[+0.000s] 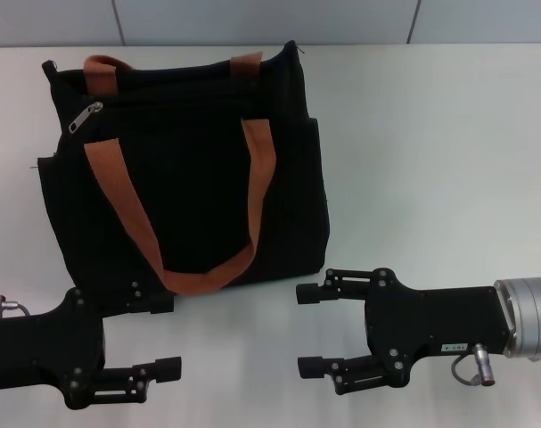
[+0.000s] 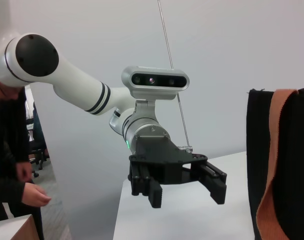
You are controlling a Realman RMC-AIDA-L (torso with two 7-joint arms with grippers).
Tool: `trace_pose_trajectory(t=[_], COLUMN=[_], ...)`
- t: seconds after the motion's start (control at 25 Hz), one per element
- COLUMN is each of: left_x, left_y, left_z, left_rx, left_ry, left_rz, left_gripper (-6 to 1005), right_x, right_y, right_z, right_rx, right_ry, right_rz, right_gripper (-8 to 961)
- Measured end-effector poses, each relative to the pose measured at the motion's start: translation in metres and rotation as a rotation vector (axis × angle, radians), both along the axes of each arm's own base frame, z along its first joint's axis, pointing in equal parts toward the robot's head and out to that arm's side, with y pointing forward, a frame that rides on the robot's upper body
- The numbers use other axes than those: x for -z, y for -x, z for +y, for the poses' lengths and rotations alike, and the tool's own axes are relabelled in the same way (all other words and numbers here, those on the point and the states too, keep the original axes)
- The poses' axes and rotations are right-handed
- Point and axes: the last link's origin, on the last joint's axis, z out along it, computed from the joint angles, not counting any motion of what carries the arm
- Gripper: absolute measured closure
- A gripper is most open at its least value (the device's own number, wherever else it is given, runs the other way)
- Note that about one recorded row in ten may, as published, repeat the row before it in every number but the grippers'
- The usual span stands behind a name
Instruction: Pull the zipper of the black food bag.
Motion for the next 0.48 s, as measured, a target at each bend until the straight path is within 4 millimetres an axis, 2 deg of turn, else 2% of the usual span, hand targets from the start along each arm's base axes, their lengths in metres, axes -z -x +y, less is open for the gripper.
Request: trace_pose_trajectory(t=[0.48], left_x=[0.0005], left_y=[-0.0009], left_z=[0.0000], left_rx=[0.000], left_ry=[-0.009], left_rz=[-0.010], left_gripper=[227], right_x=[-0.0004], right_y=[0.0000], right_z=[0.0023], right_rx=[0.002], right_ry=[-0.009], right_rz=[-0.004], right_gripper=[165])
